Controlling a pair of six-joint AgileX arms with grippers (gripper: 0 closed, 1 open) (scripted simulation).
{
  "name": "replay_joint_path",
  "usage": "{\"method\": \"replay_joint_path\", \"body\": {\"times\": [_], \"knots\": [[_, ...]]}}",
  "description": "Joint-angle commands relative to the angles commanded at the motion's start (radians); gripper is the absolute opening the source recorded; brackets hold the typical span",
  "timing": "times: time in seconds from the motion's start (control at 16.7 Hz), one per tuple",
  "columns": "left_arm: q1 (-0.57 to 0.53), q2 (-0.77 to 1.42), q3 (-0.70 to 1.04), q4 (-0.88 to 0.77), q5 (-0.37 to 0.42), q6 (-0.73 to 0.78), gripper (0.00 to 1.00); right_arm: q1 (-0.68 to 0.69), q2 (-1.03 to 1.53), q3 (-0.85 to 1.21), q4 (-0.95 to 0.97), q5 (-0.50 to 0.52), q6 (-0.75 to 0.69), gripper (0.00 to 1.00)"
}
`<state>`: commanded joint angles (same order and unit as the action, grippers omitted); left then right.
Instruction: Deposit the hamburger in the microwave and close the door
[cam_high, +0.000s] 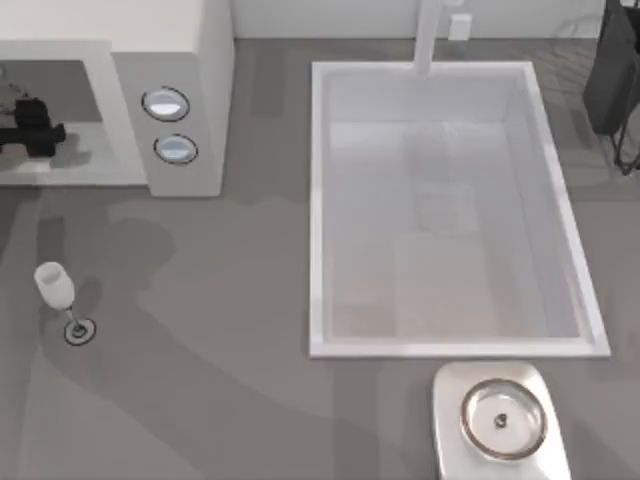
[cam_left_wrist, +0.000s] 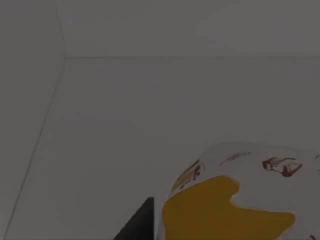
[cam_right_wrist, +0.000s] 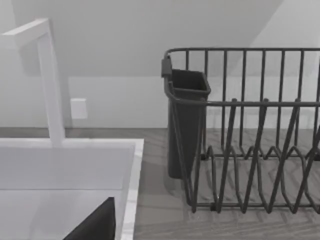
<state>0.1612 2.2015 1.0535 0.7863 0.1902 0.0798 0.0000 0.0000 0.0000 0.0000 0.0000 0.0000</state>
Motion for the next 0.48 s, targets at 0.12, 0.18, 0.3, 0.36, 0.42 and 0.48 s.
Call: {"method": "replay_joint_path", "body": {"times": [0.12, 0.18, 0.3, 0.36, 0.42, 0.48], "knots": [[-0.010, 0.061, 0.105, -0.039, -0.003, -0.002, 0.00, 0.000, 0.000, 0.000, 0.000, 0.000, 0.000, 1.00], [-0.015, 0.094, 0.163, -0.062, -0.005, -0.003, 0.00, 0.000, 0.000, 0.000, 0.000, 0.000, 0.000, 1.00], [-0.024, 0.163, 0.287, -0.114, -0.012, -0.007, 0.00, 0.000, 0.000, 0.000, 0.000, 0.000, 0.000, 1.00], [-0.029, 0.197, 0.353, -0.142, -0.016, -0.009, 0.00, 0.000, 0.000, 0.000, 0.000, 0.000, 0.000, 1.00], [-0.033, 0.229, 0.418, -0.170, -0.021, -0.012, 0.00, 0.000, 0.000, 0.000, 0.000, 0.000, 0.000, 1.00], [-0.037, 0.259, 0.481, -0.198, -0.026, -0.014, 0.00, 0.000, 0.000, 0.000, 0.000, 0.000, 0.000, 1.00]]}}
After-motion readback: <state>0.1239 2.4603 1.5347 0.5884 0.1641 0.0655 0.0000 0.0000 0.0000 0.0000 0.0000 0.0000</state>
